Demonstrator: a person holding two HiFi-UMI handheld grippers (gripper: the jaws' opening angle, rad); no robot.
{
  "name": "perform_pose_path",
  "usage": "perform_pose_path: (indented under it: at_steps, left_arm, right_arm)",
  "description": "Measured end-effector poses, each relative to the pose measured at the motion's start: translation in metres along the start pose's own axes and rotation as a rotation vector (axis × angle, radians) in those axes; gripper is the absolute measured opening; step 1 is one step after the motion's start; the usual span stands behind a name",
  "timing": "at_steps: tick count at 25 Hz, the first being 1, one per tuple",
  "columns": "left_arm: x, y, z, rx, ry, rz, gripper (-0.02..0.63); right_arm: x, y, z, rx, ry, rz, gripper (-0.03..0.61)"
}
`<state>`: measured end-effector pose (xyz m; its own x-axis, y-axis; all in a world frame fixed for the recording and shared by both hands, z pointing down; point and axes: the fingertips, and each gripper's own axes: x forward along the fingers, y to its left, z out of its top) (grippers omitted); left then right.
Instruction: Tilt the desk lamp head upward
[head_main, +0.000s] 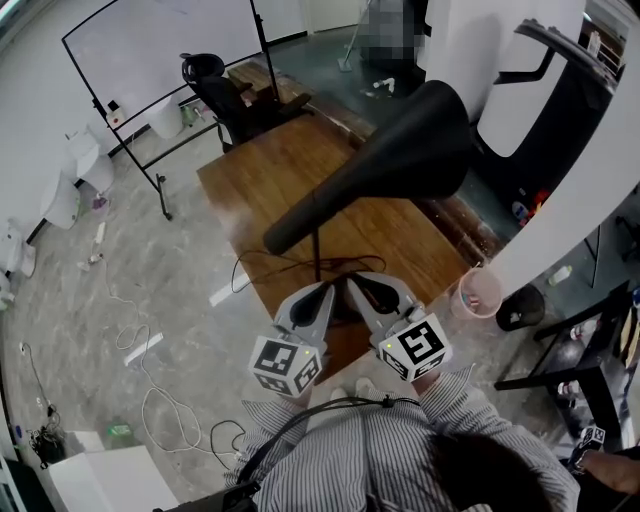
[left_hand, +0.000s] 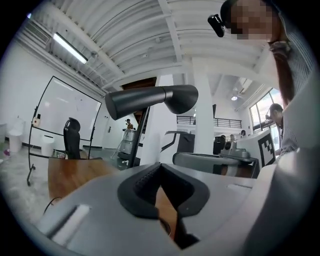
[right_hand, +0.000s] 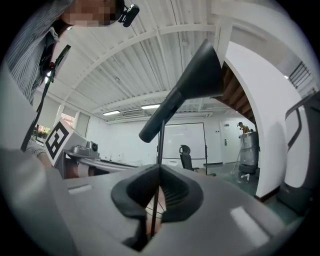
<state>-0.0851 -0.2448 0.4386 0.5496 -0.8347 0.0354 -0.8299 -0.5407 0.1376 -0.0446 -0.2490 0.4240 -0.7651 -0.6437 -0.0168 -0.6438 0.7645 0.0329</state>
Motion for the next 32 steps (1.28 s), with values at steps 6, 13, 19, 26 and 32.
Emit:
perform_pose_path:
  at_steps: [6, 13, 19, 26, 32]
  left_arm:
    - [-0.001, 0.003, -0.014, -0.013, 0.072, 0.05, 0.006]
    - [0.002, 0.005, -0.02, -0.042, 0.09, 0.04, 0.006]
    - [0.005, 0.004, -0.023, -0.038, 0.1, 0.026, 0.005]
    - [0.007, 0.001, -0.029, -0.052, 0.113, 0.015, 0.006]
    - [0.009, 0.0, -0.031, -0.056, 0.12, 0.017, 0.006]
  right_arm:
    - [-0.002, 0.0, -0.012, 0.011, 0.047, -0.008, 0.002]
    - [0.002, -0.001, -0.02, 0.072, 0.078, 0.003, 0.002]
    - [0.004, -0.001, -0.027, 0.085, 0.112, 0.005, 0.002]
    - [0.001, -0.003, -0.029, 0.09, 0.123, 0.0, 0.002]
    - [-0.001, -0.004, -0.031, 0.085, 0.132, 0.0, 0.002]
